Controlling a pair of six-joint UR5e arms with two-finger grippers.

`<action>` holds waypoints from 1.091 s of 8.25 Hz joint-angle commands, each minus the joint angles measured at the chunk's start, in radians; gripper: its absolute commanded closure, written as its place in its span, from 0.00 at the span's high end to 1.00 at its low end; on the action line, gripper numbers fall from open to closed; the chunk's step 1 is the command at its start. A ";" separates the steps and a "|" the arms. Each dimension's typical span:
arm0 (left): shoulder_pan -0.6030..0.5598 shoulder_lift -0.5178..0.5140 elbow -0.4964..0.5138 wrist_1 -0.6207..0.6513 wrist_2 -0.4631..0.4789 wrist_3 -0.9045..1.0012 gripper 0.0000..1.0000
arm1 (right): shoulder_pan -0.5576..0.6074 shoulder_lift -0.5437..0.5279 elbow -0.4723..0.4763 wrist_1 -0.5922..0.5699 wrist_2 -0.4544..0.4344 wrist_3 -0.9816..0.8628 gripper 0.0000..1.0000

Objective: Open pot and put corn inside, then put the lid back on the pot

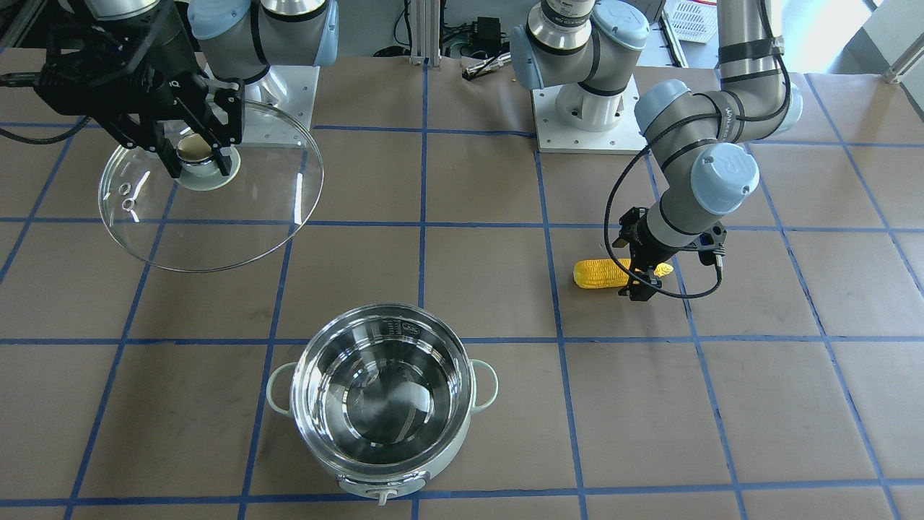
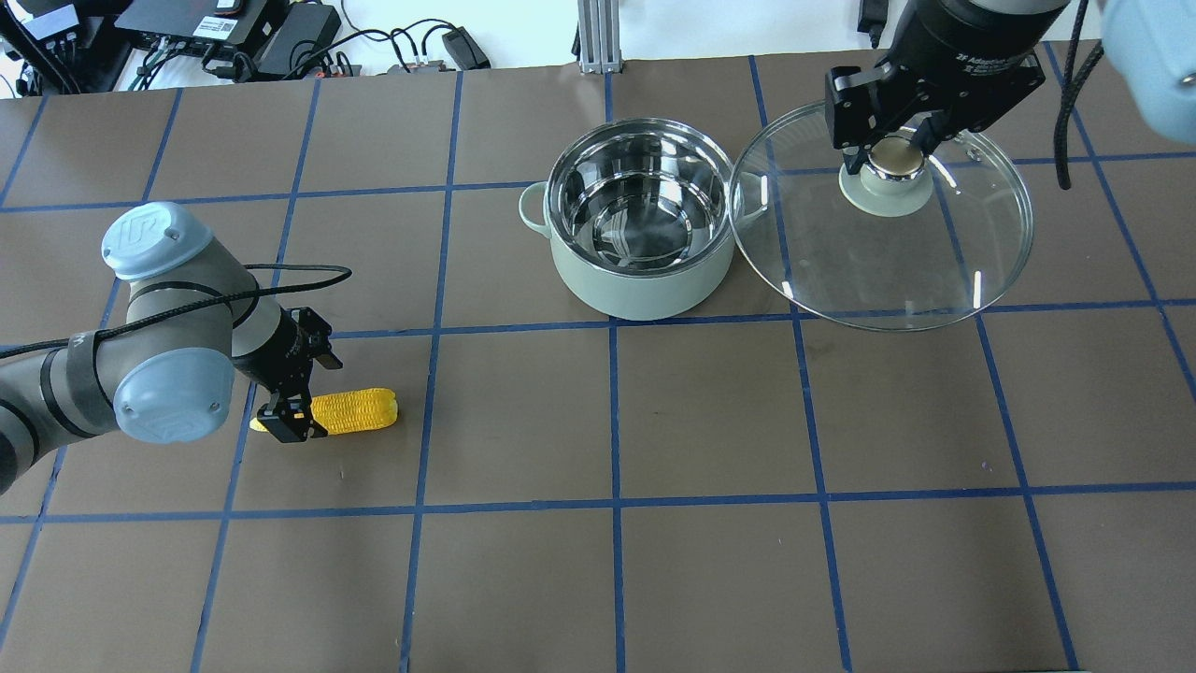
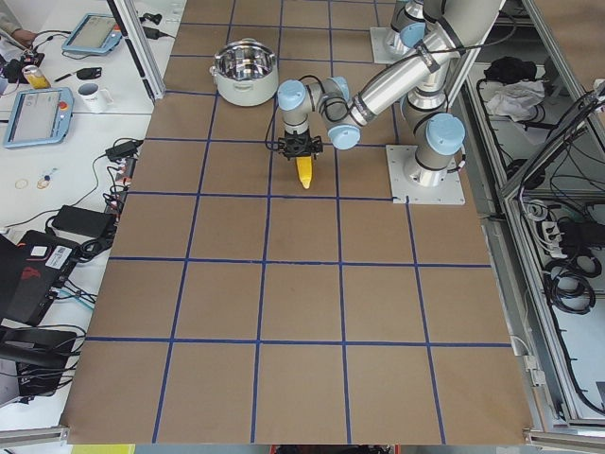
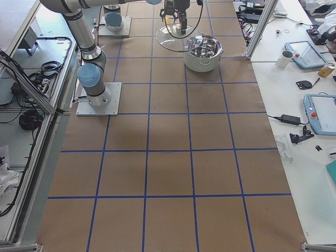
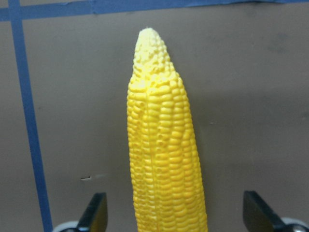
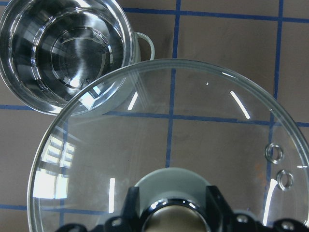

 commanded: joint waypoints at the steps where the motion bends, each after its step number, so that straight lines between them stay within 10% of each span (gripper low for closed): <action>1: 0.001 -0.016 -0.011 -0.044 0.005 0.034 1.00 | -0.009 -0.003 0.002 0.005 0.010 -0.002 0.30; 5: 0.001 -0.035 -0.011 0.002 0.008 0.022 1.00 | -0.008 -0.005 0.001 0.004 0.010 -0.004 0.30; 7: 0.001 -0.055 -0.010 0.028 -0.001 0.018 0.16 | -0.008 -0.005 0.001 0.002 0.011 -0.004 0.31; 9: 0.001 -0.053 -0.008 0.023 0.013 -0.001 0.00 | -0.003 -0.005 0.001 0.004 0.013 -0.004 0.31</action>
